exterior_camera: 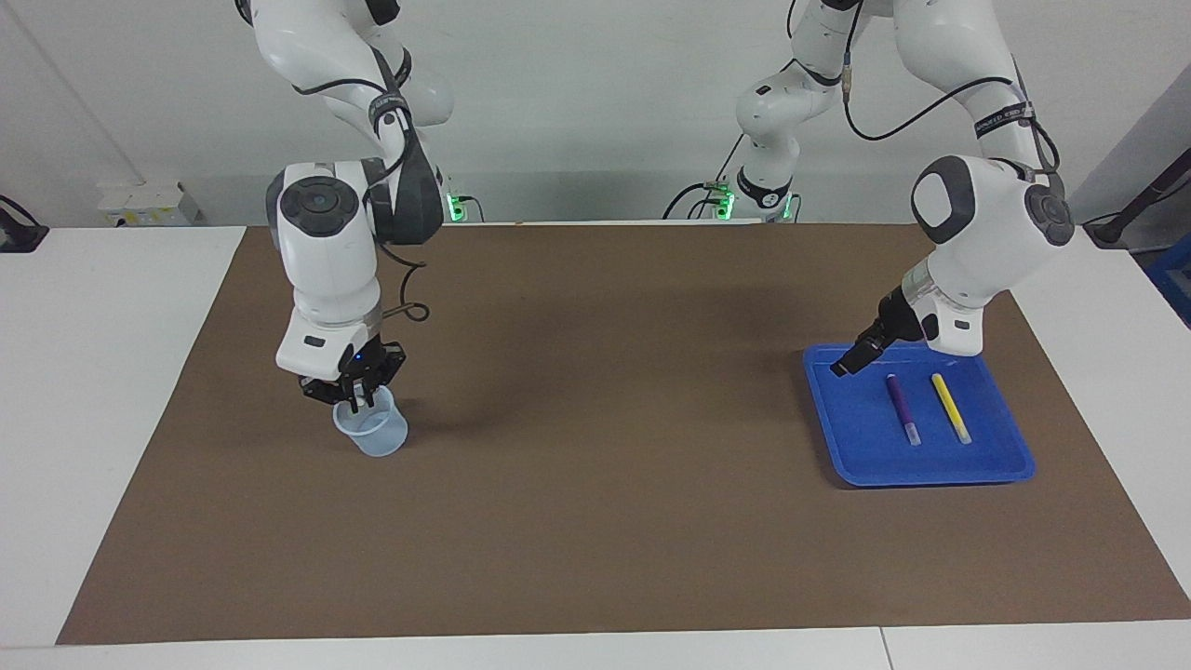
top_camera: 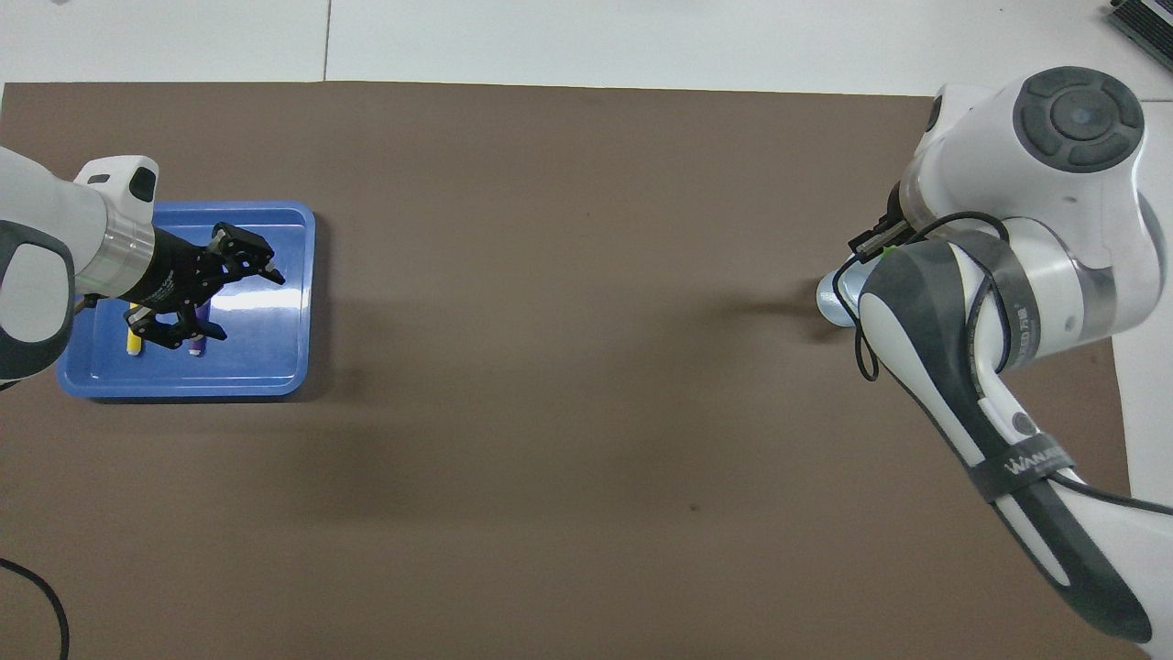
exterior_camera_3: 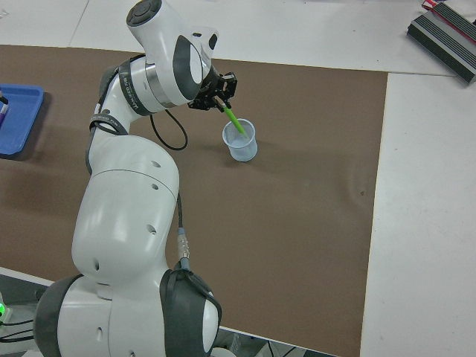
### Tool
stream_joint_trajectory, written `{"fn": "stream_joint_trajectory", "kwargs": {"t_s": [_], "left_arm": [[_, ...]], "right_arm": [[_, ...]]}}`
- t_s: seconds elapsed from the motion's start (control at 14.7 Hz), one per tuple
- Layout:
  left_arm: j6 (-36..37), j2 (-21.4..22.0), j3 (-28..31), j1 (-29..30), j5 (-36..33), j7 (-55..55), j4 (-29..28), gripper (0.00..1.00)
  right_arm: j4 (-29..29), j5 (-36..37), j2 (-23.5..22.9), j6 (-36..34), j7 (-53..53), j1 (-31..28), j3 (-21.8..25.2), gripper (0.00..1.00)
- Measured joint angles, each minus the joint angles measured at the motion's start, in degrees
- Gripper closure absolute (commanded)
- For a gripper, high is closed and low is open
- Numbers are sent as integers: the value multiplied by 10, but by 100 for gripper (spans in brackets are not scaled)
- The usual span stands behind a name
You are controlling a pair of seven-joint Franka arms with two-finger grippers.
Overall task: Right arm passes pens to left for tray arrangement
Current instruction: 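Lift the green pen from the cup while the left gripper reaches out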
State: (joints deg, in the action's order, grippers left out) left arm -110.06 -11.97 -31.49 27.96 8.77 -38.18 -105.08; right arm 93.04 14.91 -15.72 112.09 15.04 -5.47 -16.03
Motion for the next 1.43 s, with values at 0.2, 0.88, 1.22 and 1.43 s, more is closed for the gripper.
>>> {"fn": "stream_joint_trajectory", "kwargs": {"t_s": [0.2,0.88,1.22,1.43], "left_arm": [[6,0,0,0,20,-3,0,0],[38,2,-1,0,108,-84,0,1],[60,6,-2,-1,205,-152,0,1],[66,10,-2,-1,260,-197,0,1]], "right_arm": [[-19,-21,14,-28,0,1,-2,100],[-67,-32,18,-35,-26,53,-45,100],[-65,-68,16,-1,-63,63,-45,100],[-56,-99,10,61,-192,78,-45,100]]}}
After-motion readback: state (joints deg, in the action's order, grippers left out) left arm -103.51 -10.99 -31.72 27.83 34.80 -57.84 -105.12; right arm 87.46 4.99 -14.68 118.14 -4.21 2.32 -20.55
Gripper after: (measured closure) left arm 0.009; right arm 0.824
